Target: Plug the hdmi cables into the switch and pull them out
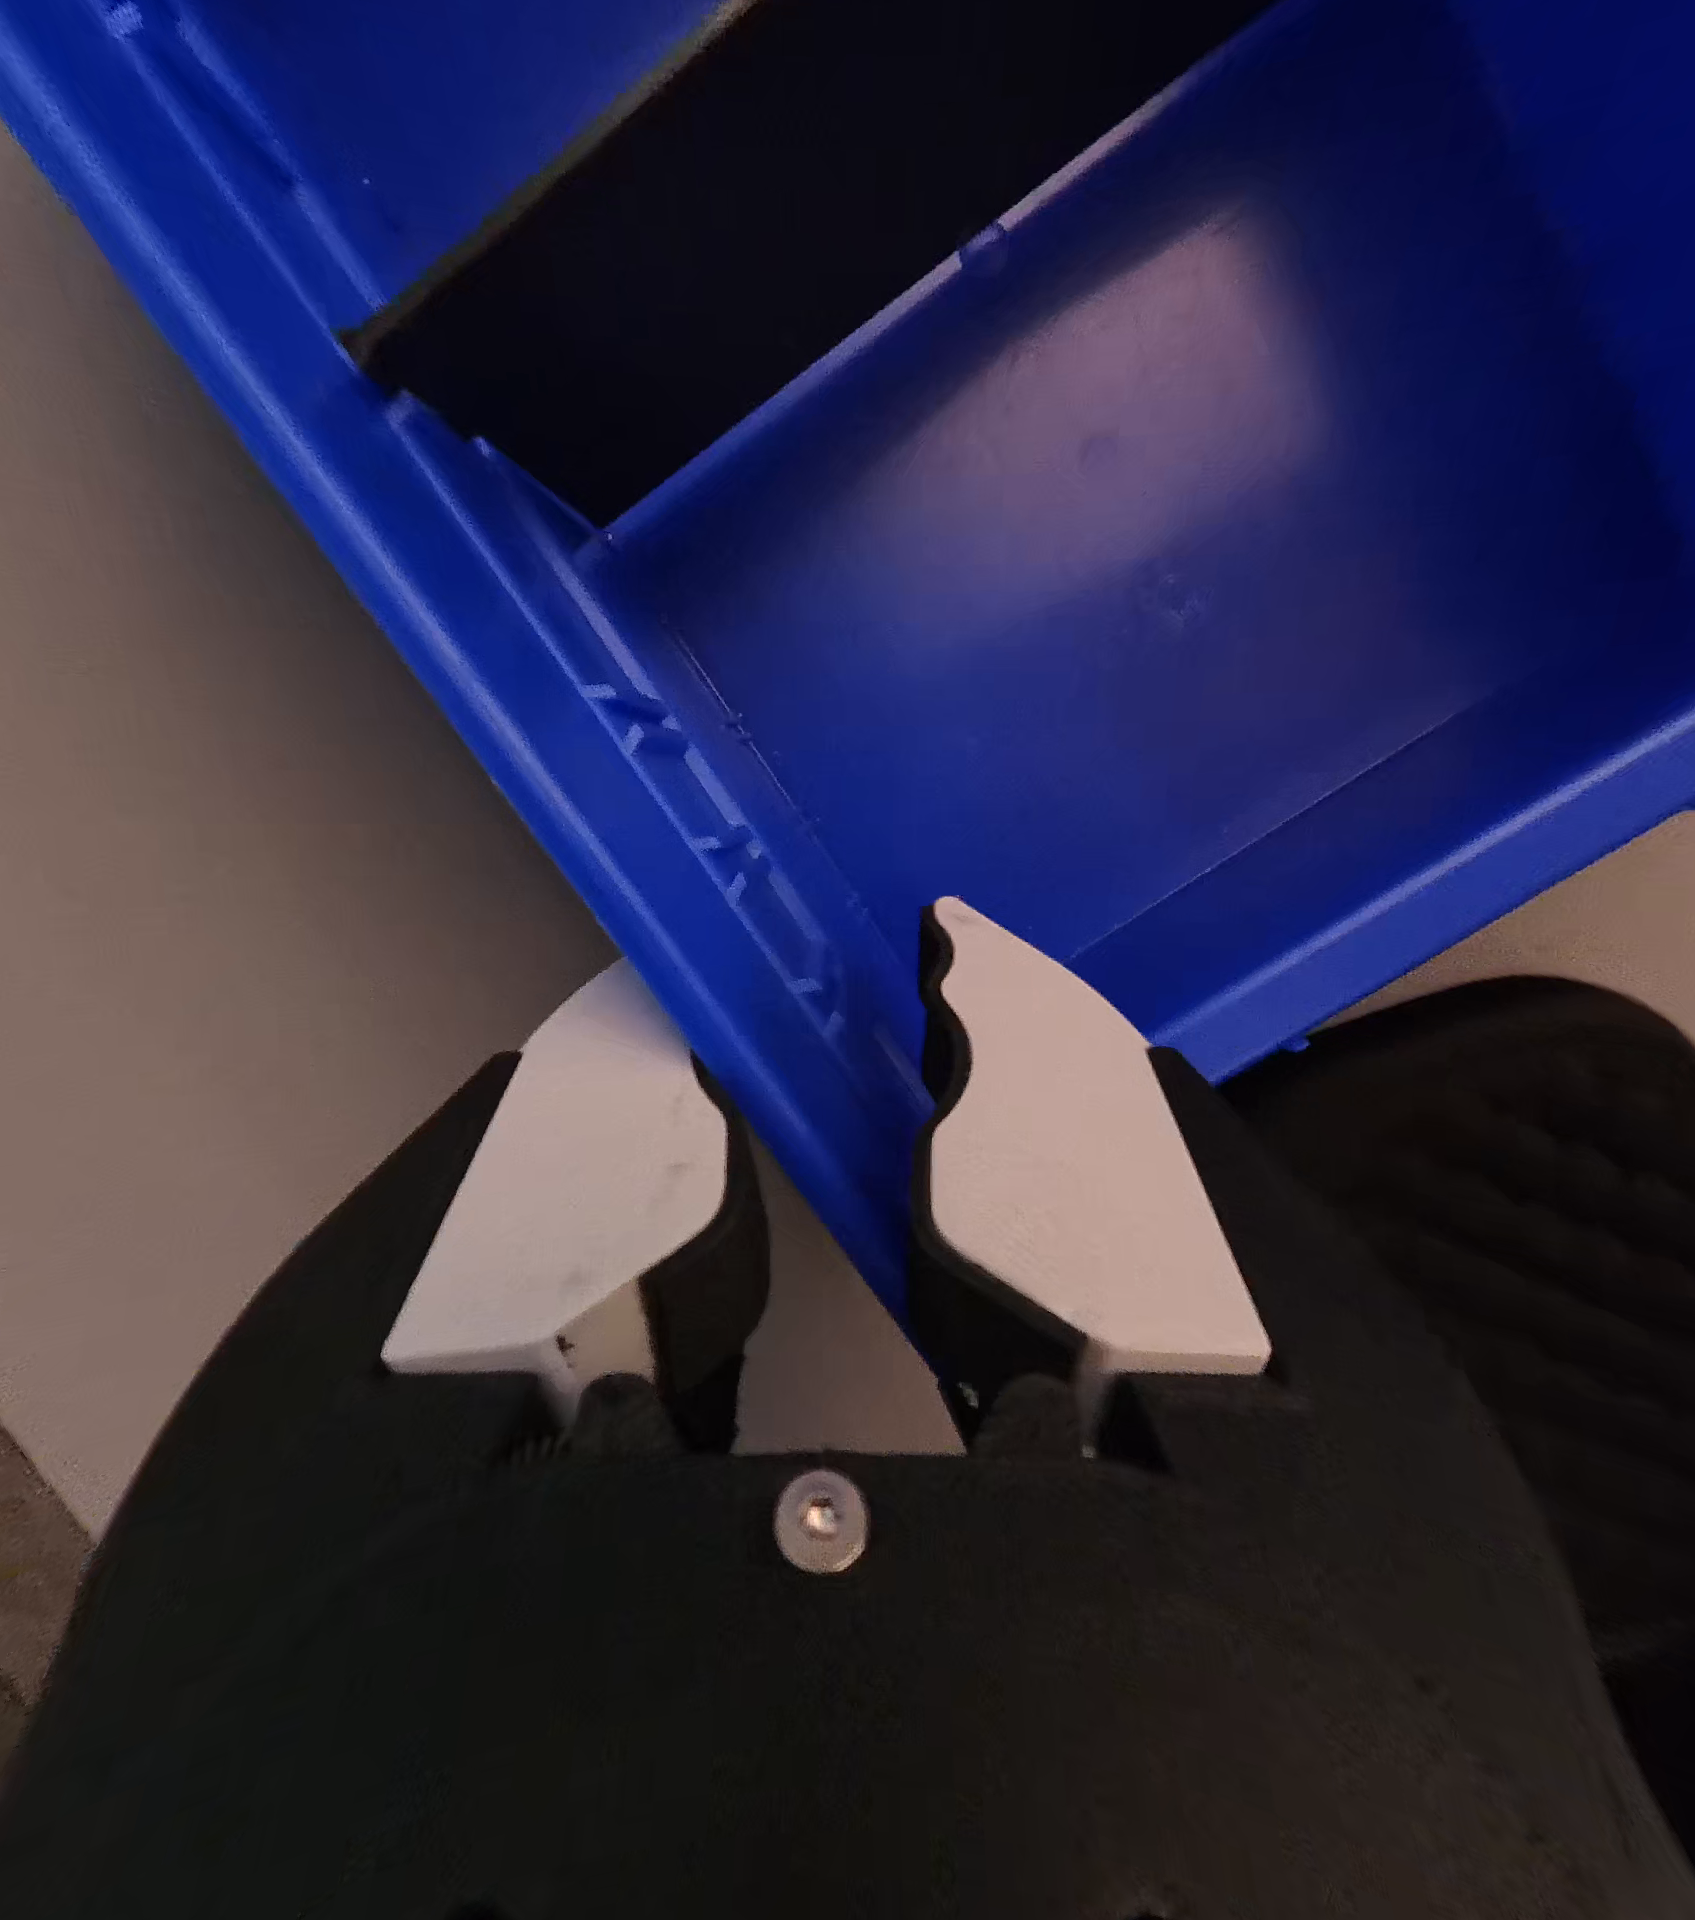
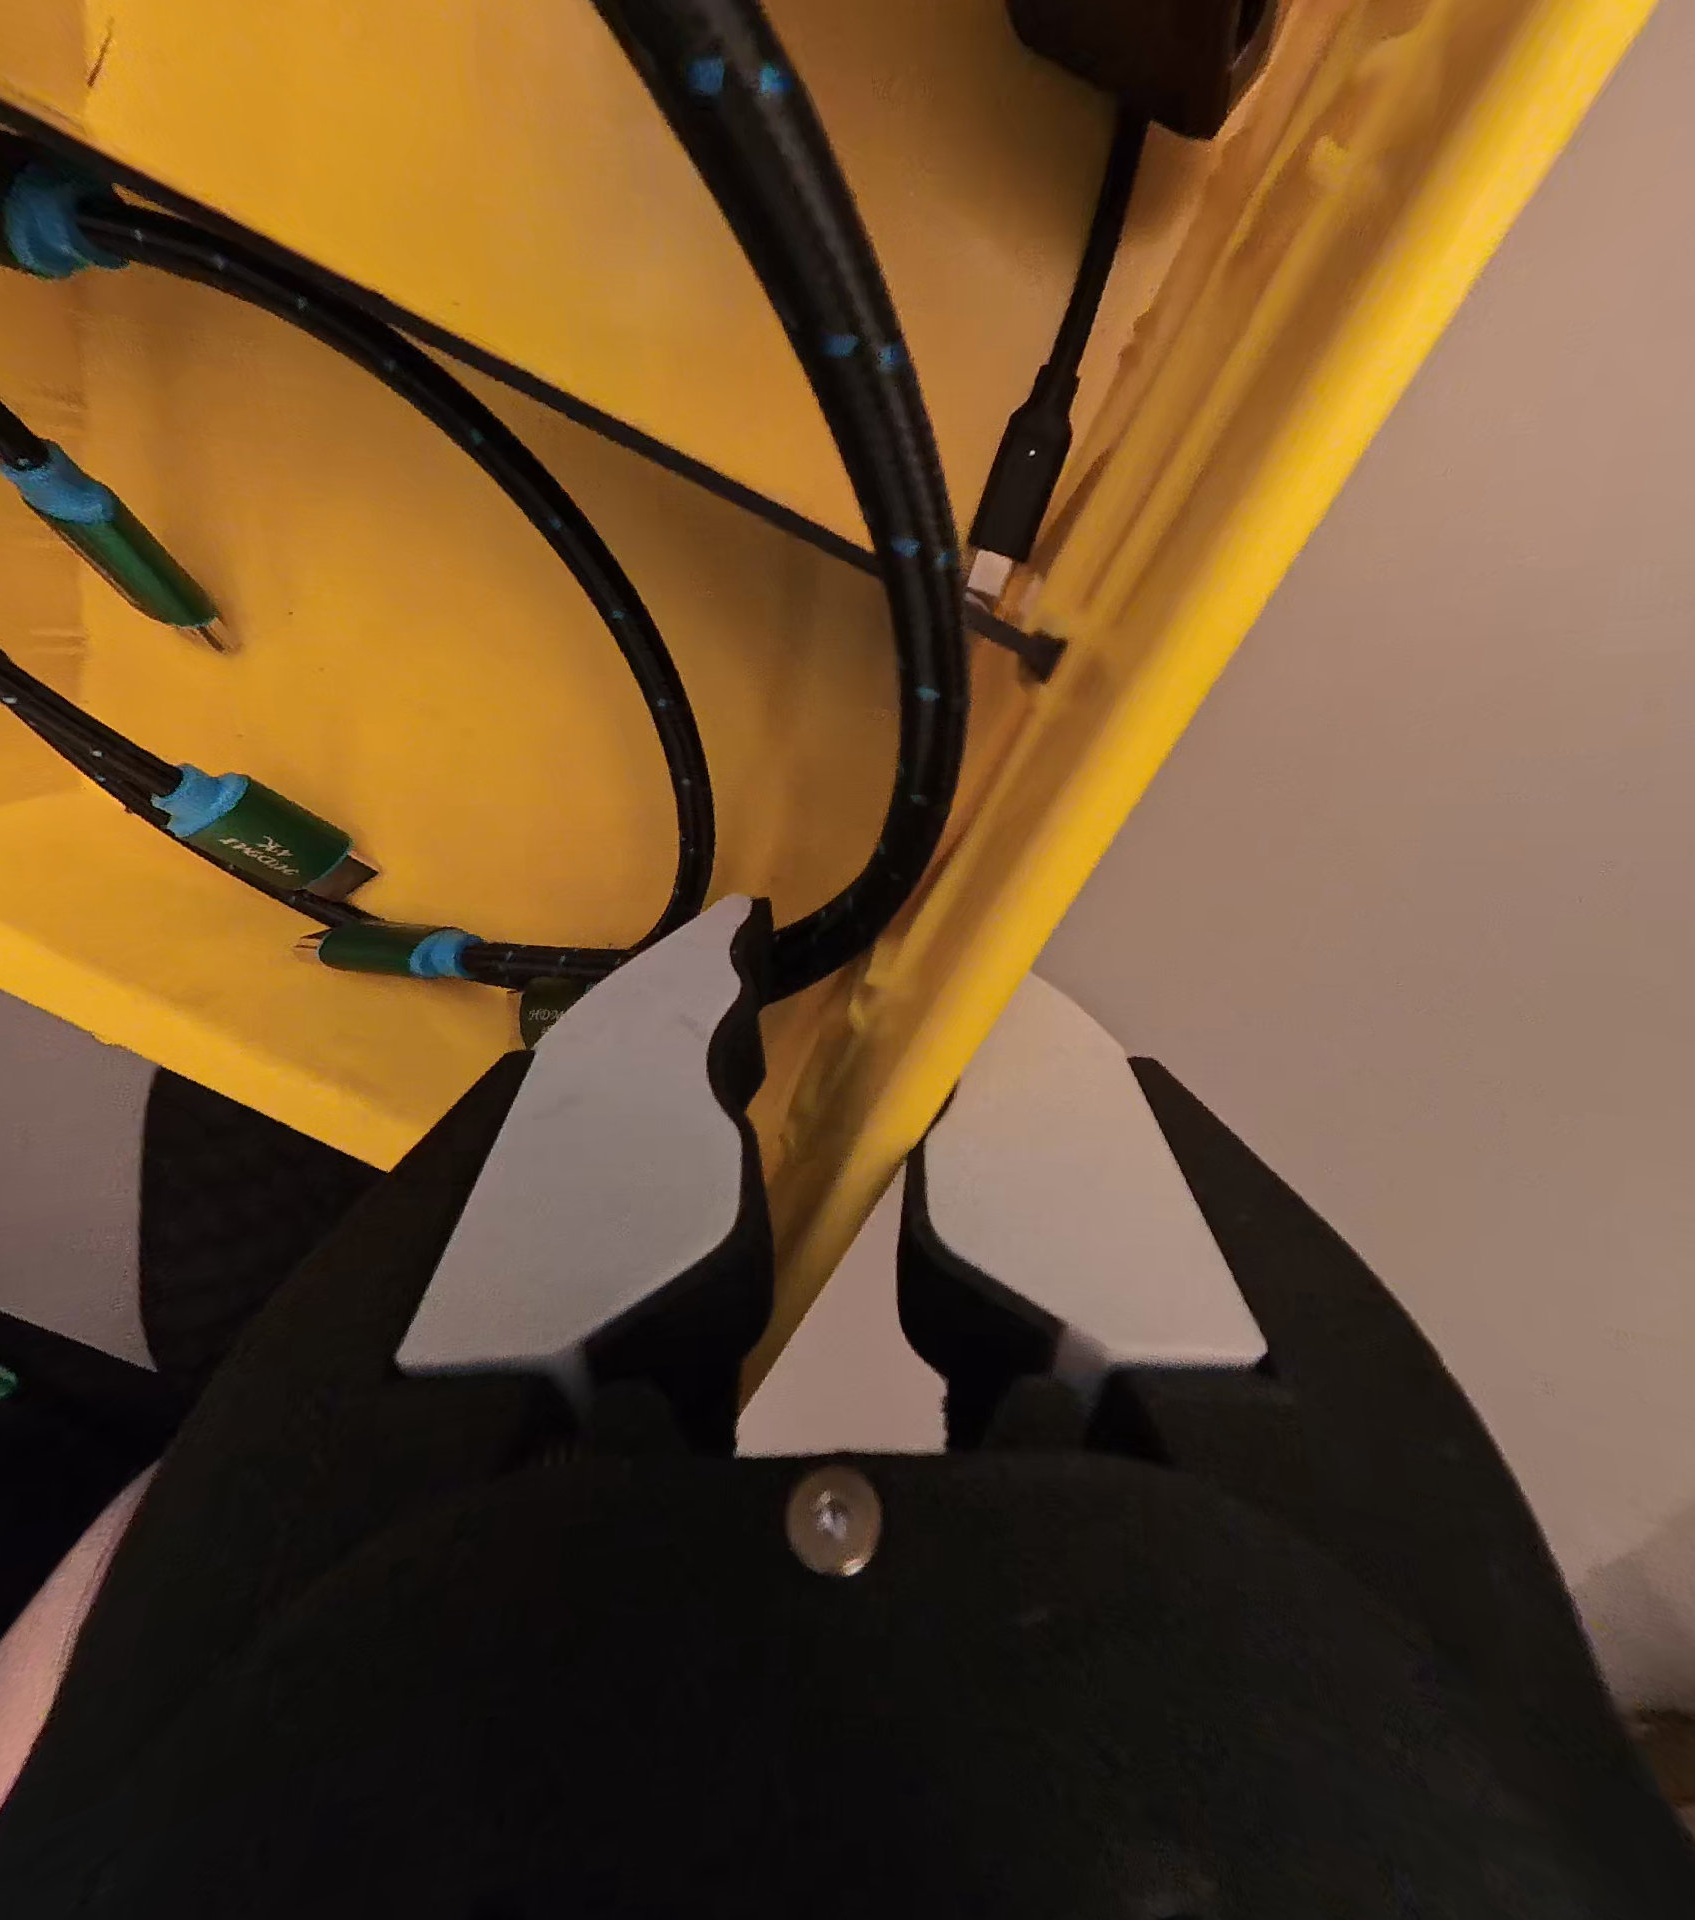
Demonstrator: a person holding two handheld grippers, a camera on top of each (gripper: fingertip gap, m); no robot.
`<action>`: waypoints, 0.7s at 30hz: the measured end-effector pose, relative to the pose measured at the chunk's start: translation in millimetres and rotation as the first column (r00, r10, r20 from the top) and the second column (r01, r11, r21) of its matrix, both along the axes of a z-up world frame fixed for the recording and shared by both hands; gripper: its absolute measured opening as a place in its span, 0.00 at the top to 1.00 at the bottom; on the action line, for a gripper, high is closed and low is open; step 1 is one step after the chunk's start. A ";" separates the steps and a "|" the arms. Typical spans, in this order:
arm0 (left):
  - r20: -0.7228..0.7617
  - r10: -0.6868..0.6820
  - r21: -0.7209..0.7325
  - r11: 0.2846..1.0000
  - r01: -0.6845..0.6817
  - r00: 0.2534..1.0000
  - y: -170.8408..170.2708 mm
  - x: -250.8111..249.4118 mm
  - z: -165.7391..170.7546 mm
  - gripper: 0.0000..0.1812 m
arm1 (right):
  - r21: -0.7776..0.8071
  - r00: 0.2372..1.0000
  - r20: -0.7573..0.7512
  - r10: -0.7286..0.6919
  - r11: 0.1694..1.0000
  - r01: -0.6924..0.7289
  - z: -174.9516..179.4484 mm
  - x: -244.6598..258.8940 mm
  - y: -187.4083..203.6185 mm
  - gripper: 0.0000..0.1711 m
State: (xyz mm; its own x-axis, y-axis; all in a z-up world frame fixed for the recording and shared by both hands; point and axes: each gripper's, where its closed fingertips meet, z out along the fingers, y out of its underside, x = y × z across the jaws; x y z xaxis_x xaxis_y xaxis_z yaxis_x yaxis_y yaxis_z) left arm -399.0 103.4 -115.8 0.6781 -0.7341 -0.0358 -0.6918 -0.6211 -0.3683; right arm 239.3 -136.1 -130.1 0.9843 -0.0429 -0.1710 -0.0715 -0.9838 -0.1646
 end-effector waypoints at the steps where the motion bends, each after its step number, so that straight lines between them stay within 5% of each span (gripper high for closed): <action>1: -0.003 -0.011 0.005 1.000 0.011 1.000 -1.6 7.3 -0.3 0.85 | -0.002 1.000 -0.001 0.011 1.000 -0.011 0.0 -3.8 3.4 0.86; 21: -0.027 -0.281 -0.005 0.960 0.281 0.959 -49.4 116.5 -2.8 0.79 | -0.124 0.996 -0.045 0.083 0.988 -0.088 0.1 -80.0 46.2 0.87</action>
State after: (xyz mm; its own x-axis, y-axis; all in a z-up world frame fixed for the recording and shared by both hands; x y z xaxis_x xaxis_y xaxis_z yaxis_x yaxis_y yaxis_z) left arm -282.5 53.9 -118.6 0.4437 -0.8947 -0.0505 -0.8481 -0.4010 -0.3464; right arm 159.2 -89.9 -130.0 0.9779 0.0173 -0.2084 0.0097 -0.9992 -0.0376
